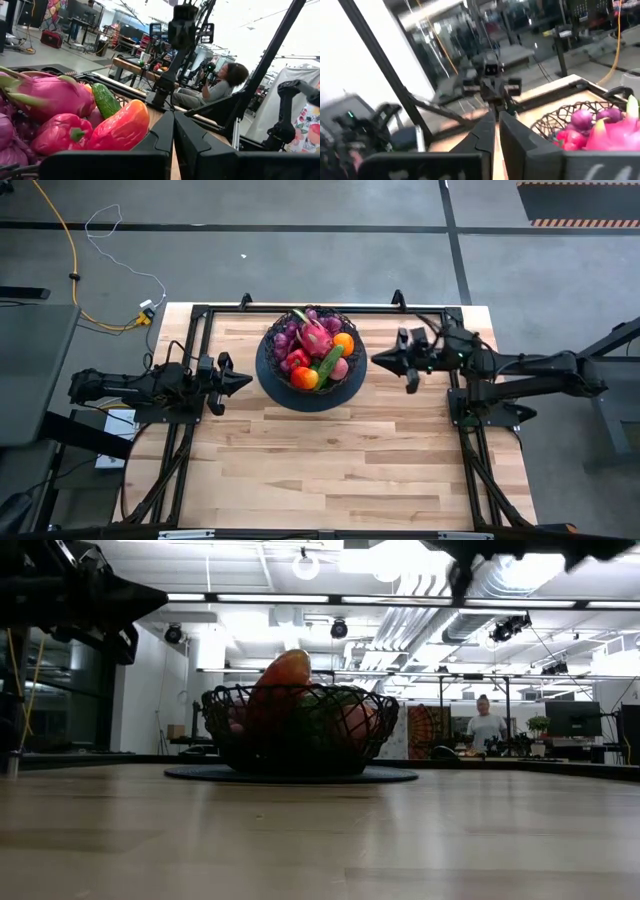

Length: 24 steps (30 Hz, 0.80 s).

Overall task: Build produce basket
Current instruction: Return to Home Position

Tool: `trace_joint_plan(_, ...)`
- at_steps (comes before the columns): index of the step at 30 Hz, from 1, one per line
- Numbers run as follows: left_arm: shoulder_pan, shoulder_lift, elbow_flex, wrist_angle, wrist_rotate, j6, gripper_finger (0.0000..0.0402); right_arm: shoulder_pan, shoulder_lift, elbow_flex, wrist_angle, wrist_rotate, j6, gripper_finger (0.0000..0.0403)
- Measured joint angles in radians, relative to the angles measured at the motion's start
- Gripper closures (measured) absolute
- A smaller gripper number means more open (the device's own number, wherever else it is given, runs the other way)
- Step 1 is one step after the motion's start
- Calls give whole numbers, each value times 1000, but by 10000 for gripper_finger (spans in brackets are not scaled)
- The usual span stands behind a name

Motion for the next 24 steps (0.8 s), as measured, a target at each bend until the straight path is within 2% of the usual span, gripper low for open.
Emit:
trace_joint_plan(4,0,0,0,0,0,0,398,20,-114,-179,171,13,50,398)
trace_joint_plan(8,0,0,0,0,0,0,397,83,-228,-314,222,113,81,402)
trace_joint_plan(12,0,0,0,0,0,0,397,187,-325,-446,361,241,60,402)
trace_joint_plan(15,0,0,0,0,0,0,396,225,-398,-534,415,275,57,402)
trace_joint_plan(19,0,0,0,0,0,0,396,223,-509,-621,426,275,75,402)
trace_joint_plan(24,0,0,0,0,1,0,396,207,-638,-627,249,205,83,403)
